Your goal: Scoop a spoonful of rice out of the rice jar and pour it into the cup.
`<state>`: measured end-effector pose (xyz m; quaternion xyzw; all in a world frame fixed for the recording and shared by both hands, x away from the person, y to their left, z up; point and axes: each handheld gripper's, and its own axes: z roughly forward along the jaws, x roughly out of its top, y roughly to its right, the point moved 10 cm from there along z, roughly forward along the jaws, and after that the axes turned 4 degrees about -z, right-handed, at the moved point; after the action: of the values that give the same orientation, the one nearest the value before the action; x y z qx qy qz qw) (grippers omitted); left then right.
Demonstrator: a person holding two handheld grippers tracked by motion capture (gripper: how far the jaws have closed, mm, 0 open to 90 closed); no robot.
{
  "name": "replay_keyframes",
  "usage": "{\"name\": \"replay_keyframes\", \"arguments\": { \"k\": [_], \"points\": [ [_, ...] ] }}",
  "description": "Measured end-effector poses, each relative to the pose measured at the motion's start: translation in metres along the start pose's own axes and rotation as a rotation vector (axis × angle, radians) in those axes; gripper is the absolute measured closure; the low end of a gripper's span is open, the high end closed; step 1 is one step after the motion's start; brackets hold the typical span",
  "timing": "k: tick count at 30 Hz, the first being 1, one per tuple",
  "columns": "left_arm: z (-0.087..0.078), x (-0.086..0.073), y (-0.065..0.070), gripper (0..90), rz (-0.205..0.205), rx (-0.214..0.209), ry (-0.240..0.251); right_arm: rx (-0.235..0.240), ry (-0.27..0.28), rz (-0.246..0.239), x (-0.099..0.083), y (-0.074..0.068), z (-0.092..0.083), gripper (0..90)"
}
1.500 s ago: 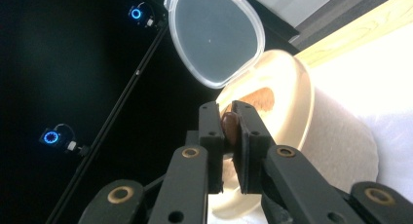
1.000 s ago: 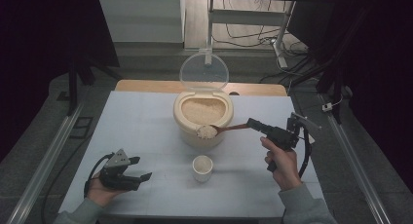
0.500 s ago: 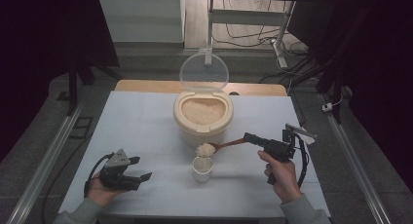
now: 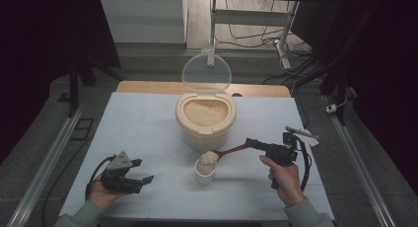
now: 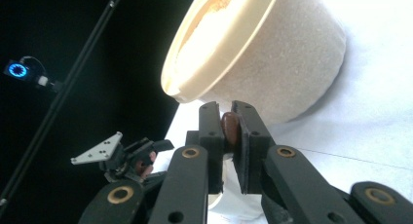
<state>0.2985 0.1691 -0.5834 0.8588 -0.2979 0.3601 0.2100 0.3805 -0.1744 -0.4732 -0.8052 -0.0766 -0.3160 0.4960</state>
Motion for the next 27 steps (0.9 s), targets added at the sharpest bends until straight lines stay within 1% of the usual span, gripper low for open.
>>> {"name": "replay_keyframes", "arguments": {
  "k": [9,15,24,27],
  "points": [
    [0.0004,-0.0006,-0.0002,22.9,0.000,-0.001,-0.004,-0.031,-0.016,-0.034,0.0003,-0.0004,0.0019,82.9],
    [0.0004,-0.0009,-0.0003,22.9,0.002,-0.002,-0.006,-0.043,-0.022,-0.053,-0.0002,-0.0007,0.0021,82.9],
    [0.0008,-0.0011,0.0000,22.9,0.001,-0.001,-0.007,-0.069,-0.033,-0.121,-0.0008,-0.0052,0.0031,82.9],
    [0.0007,-0.0012,-0.0001,22.9,0.002,-0.001,-0.008,-0.070,-0.034,-0.135,-0.0010,-0.0076,0.0035,82.9]
  ]
}}
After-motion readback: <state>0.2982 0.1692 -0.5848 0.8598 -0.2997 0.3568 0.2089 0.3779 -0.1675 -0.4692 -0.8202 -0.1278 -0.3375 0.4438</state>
